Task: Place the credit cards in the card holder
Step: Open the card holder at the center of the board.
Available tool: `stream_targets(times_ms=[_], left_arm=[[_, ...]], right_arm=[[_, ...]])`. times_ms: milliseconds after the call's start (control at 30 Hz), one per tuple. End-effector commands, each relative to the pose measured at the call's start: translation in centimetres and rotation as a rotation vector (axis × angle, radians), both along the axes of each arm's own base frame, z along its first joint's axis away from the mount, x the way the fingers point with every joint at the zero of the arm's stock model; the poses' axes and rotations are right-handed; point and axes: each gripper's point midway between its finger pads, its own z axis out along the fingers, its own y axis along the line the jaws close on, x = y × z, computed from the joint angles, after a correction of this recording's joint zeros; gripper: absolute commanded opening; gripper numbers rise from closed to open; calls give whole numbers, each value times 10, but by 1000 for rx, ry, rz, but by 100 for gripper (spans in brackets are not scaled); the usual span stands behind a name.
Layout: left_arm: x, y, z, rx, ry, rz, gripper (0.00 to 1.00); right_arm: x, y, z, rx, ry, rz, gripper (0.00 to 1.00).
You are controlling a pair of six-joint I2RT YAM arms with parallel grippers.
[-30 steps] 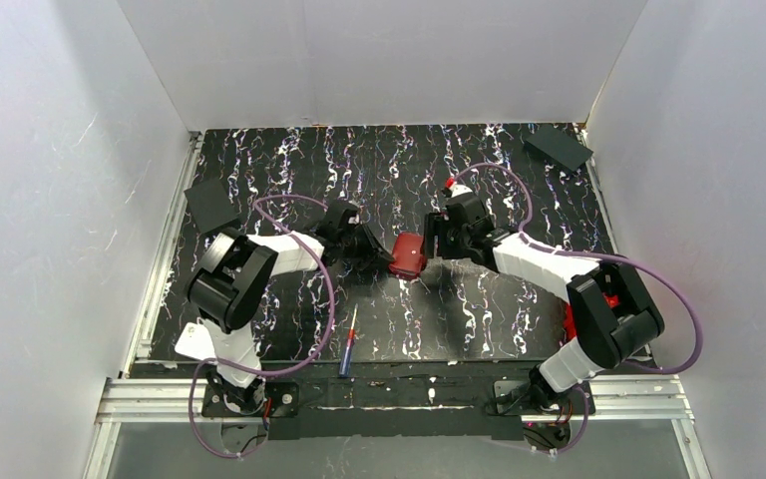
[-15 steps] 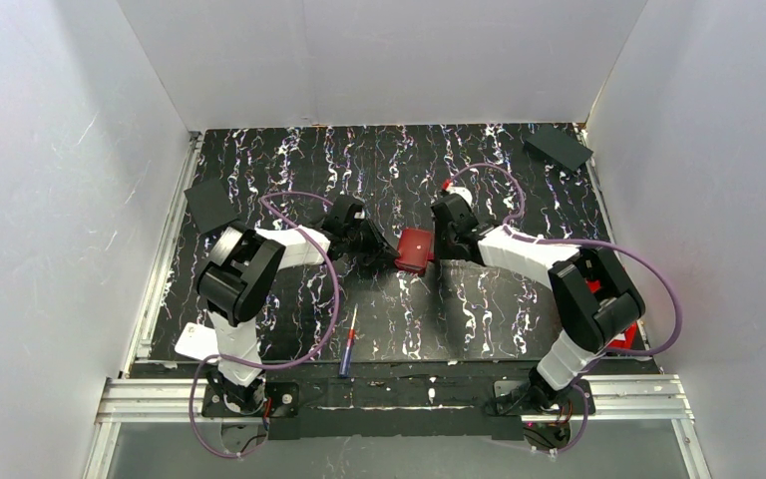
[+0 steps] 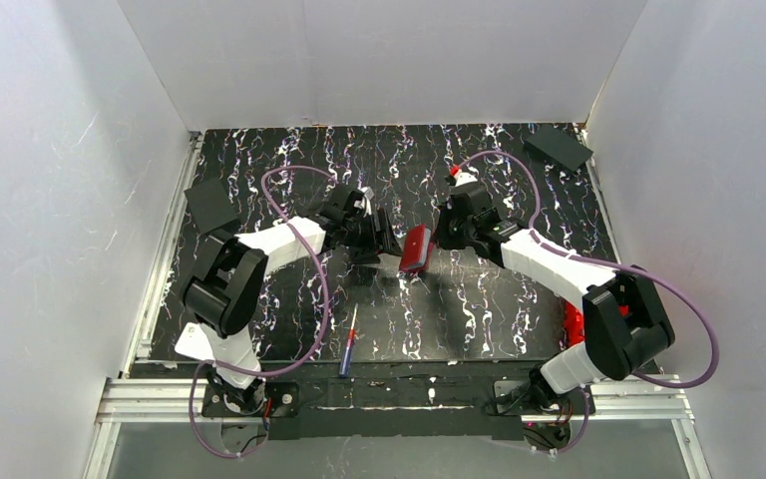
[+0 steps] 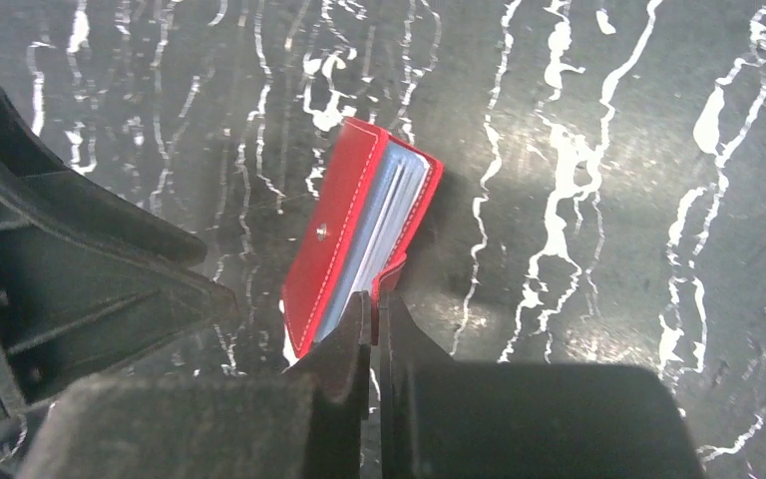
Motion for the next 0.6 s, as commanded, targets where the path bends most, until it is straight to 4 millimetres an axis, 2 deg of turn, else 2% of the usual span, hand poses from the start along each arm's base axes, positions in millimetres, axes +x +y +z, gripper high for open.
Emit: stream_targets(times_ms=[0, 133, 400, 567], left_arm=[[-14, 6, 29, 9, -59, -108, 69], [-13, -3, 32, -21, -58, -122, 74], [-9, -21, 42, 28, -102, -181, 79], [-9, -18, 42, 118, -139, -184, 80]], right_arm=[[3, 26, 31, 147, -37, 83, 1], [4, 28, 28, 162, -18, 90, 1], [2, 33, 38, 202, -30, 99, 1], [1, 30, 39, 203, -33, 95, 1]])
